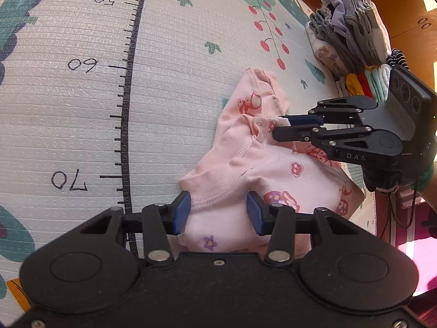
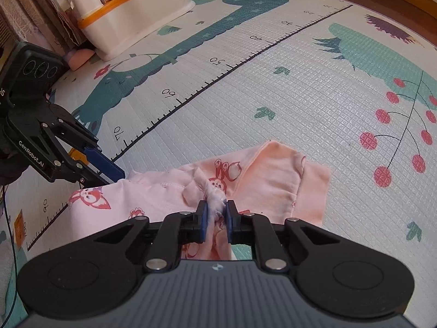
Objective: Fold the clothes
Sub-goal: 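Reach both grippers to the crumpled pink shirt and grasp its edges, then lift the pink shirt with both grippers, shaking it open between them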
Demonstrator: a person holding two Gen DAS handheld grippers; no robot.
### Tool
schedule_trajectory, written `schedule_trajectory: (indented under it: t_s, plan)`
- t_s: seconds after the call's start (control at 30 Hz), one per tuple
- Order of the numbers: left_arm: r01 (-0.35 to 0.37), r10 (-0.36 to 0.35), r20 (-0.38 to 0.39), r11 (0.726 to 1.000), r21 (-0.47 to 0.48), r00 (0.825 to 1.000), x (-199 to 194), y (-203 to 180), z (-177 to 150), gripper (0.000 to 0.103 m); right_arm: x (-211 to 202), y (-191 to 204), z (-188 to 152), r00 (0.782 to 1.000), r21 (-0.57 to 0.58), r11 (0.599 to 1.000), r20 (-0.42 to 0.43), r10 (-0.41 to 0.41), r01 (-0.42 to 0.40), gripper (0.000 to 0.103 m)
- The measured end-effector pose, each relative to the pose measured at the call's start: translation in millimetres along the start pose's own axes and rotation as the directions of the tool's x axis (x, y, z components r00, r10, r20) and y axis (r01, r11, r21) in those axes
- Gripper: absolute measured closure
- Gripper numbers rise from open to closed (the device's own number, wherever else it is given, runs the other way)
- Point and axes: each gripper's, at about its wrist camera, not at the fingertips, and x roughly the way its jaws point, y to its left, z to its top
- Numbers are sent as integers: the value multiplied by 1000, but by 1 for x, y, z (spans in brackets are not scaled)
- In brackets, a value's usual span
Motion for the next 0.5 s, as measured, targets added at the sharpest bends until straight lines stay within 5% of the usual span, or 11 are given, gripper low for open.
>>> schedule_trajectory:
  t_s: [0.13, 0.37, 0.5]
  plan:
    - [3, -6, 26, 993, 114, 1000, -7, -17, -8, 92, -42, 19, -17, 998, -89, 996, 57, 22, -17, 88]
    - [58, -65, 26, 970, 234, 998, -20, -37, -10, 94, -113, 56, -54, 987, -215, 977, 155, 30, 4, 88]
    - [61, -66, 21, 977, 206, 998, -16, -28, 0, 69, -130, 74, -72, 985, -280, 959, 171, 20, 29, 88]
